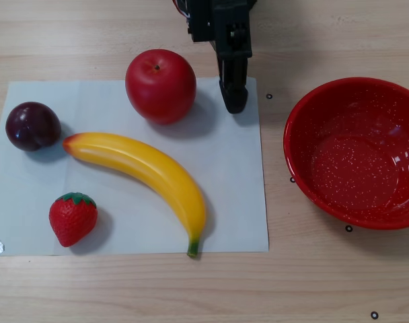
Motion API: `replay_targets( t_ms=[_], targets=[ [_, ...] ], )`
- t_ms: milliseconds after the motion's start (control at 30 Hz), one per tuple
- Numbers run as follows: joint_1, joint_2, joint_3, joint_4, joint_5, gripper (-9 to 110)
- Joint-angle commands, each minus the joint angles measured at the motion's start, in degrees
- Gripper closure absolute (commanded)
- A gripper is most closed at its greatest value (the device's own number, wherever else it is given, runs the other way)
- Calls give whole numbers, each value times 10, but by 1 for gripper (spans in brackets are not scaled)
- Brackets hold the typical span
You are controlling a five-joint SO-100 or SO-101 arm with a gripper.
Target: Grasp the banana and put it in the red bowl.
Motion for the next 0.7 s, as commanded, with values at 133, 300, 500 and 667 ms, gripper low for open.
replay_targets(
  t_ms=[133,300,500,667],
  targets=[
    [-8,-86,-153,26,-20,101],
    [-14,-127,-220,56,-20,101],
    [-23,-195,-311,82,-29,101],
    [-36,-259,-396,94,-21,101]
  ],
)
